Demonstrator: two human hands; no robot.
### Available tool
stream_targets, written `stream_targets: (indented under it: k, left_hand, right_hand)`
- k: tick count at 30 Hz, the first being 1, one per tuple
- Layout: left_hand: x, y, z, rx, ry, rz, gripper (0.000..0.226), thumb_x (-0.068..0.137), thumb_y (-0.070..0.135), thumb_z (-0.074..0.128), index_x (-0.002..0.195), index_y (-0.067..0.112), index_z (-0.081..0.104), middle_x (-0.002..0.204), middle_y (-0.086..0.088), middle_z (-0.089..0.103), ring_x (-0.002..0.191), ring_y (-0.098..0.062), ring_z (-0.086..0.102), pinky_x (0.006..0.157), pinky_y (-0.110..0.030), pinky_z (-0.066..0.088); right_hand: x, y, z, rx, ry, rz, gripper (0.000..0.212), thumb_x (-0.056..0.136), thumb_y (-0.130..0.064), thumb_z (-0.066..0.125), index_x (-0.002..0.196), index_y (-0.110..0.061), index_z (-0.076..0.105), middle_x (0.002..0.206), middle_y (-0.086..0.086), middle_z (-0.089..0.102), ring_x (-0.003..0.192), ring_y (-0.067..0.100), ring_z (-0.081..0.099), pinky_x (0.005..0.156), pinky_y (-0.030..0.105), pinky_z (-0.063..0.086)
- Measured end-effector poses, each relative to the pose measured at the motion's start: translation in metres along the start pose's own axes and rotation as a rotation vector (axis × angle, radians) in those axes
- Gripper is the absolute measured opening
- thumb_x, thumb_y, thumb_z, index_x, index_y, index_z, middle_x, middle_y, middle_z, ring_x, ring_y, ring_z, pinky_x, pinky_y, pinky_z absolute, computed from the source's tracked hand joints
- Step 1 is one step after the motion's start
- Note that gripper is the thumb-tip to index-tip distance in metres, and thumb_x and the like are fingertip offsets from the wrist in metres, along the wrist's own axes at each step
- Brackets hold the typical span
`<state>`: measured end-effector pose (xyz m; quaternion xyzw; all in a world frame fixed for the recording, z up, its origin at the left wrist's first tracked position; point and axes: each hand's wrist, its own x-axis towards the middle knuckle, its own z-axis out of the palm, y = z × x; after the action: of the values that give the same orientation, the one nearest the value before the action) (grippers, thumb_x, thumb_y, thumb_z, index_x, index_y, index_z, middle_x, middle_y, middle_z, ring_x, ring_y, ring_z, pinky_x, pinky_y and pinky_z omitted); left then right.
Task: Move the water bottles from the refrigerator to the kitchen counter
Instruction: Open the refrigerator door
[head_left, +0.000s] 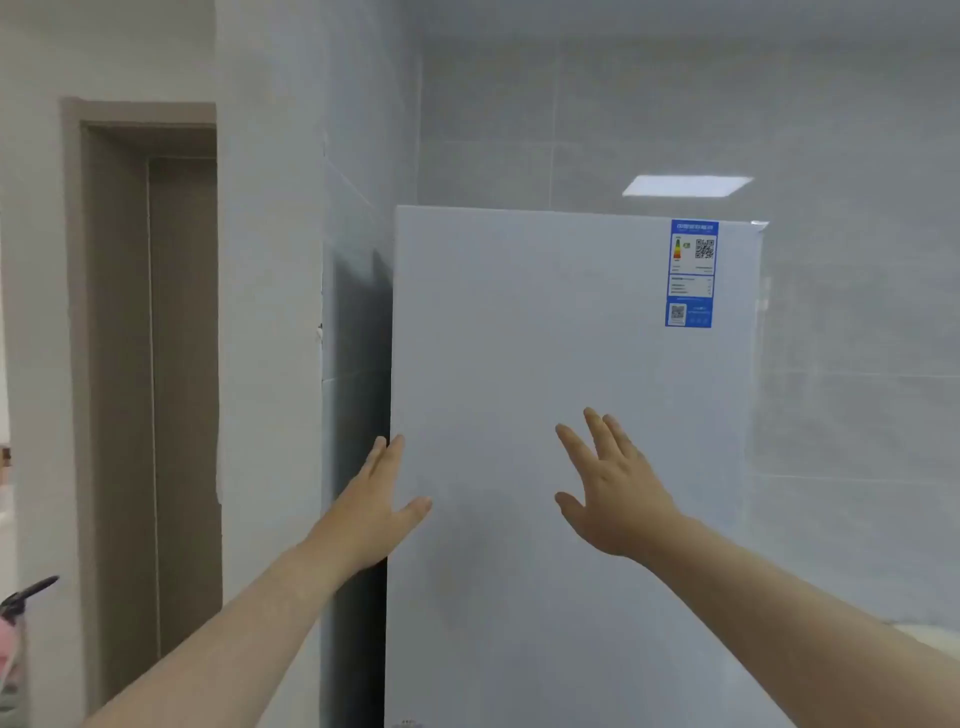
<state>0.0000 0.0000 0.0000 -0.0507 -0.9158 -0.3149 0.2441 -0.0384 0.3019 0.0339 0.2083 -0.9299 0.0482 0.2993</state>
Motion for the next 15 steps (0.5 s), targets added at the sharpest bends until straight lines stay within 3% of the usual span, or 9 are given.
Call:
stream_targets:
  k: [4,7,11,15]
  left_hand:
    - [0.034,-0.012,0.019,-0.118,-0.006,-0.04,0.092,0.094,0.048,0.056,0.156,0.031,-0.01,0.166,0.006,-0.011,0.15,-0.008,-0.006,0.114,-0.029,0.007]
    - [0.053,-0.022,0.031,-0.195,0.044,-0.027,0.089,0.095,0.037,0.059,0.157,0.027,-0.004,0.167,0.003,-0.003,0.151,-0.008,-0.003,0.117,-0.029,0.004]
    - [0.071,-0.028,0.028,-0.415,0.072,-0.012,0.085,0.093,0.014,0.06,0.157,0.028,0.006,0.161,0.006,0.023,0.145,-0.014,0.026,0.118,-0.038,0.025]
    - [0.076,-0.032,0.025,-0.587,0.127,-0.052,0.08,0.088,0.001,0.061,0.146,0.04,0.022,0.133,0.002,0.051,0.112,-0.014,0.058,0.085,-0.03,0.054]
  right_hand:
    - [0.037,-0.01,0.03,-0.086,-0.003,-0.003,0.085,0.091,-0.053,0.046,0.153,-0.033,-0.008,0.162,0.011,-0.019,0.148,0.034,-0.015,0.119,0.051,0.006]
    - [0.054,-0.011,0.059,-0.084,-0.01,0.001,0.087,0.089,-0.055,0.047,0.152,-0.035,-0.009,0.161,0.009,-0.02,0.148,0.034,-0.015,0.117,0.056,0.007]
    - [0.063,-0.015,0.078,-0.106,0.003,0.025,0.089,0.084,-0.061,0.044,0.151,-0.037,-0.008,0.16,0.009,-0.024,0.146,0.038,-0.017,0.115,0.061,0.007]
    - [0.063,-0.019,0.09,-0.086,0.05,0.048,0.09,0.079,-0.066,0.038,0.152,-0.036,-0.005,0.16,0.011,-0.022,0.145,0.04,-0.019,0.112,0.064,0.002]
